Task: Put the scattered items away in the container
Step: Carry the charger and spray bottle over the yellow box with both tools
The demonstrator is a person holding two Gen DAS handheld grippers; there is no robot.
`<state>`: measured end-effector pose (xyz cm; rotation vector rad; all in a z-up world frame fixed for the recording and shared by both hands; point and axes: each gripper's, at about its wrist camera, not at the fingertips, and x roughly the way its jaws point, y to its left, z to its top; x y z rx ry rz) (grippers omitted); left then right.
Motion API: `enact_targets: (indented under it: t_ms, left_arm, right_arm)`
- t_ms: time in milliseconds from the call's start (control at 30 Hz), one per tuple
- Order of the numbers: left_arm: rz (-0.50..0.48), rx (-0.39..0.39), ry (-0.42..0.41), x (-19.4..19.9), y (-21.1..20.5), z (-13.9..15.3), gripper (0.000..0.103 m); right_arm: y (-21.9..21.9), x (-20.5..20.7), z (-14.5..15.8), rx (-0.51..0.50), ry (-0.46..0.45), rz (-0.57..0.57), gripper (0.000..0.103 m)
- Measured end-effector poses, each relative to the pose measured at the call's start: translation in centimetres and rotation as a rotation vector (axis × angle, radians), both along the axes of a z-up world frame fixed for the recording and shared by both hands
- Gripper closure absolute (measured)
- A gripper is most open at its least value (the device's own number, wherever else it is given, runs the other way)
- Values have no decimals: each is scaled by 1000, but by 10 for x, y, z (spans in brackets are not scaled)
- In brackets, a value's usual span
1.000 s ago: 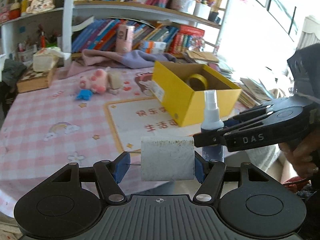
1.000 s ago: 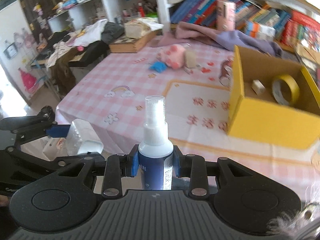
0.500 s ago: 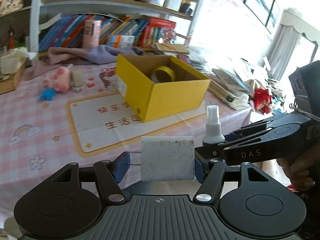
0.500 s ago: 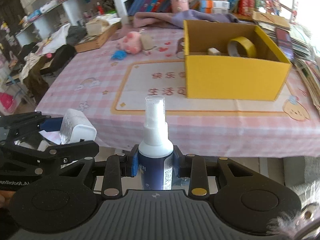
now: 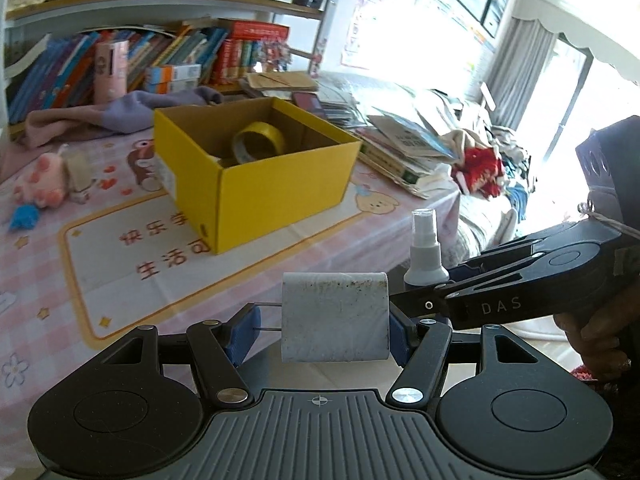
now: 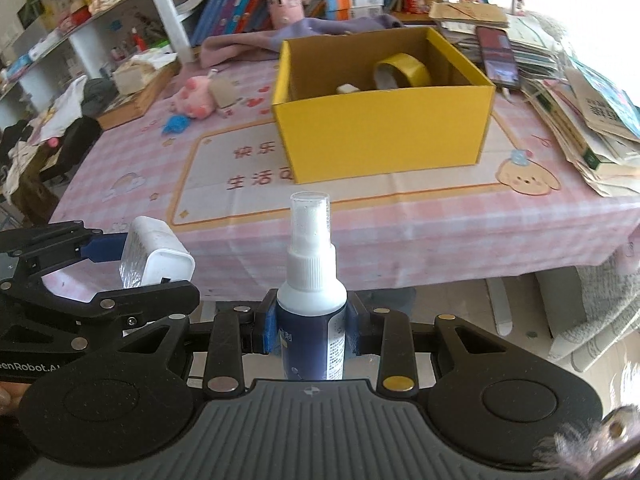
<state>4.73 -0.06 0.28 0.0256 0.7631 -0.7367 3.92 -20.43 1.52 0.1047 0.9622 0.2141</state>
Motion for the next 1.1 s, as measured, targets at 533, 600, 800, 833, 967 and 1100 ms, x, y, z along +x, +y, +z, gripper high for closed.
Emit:
enact_targets:
  t_ms: [533, 600, 800, 833, 967, 1100]
  left_arm:
    - [-88, 2, 25, 27, -56, -7, 38]
    - [-97, 4, 31, 33, -63, -8, 38]
    - [-111, 5, 45, 48, -82, -12, 38]
    - [-112, 5, 44, 51, -85, -12, 38]
    - [-100, -8, 10, 60, -92, -2, 38]
    - [-50, -18, -57, 75, -96, 16, 38]
  right_arm:
    - [-57, 13, -8, 3, 30, -104, 73]
    - [-65, 17, -9, 4, 34, -113, 73]
    - [-85, 29, -13, 4, 52, -136, 73]
    - [-89, 32, -13, 5, 54, -139, 73]
    - [-100, 44, -6, 9, 27, -132, 73]
    - [-111, 66, 14, -2, -44, -107, 73]
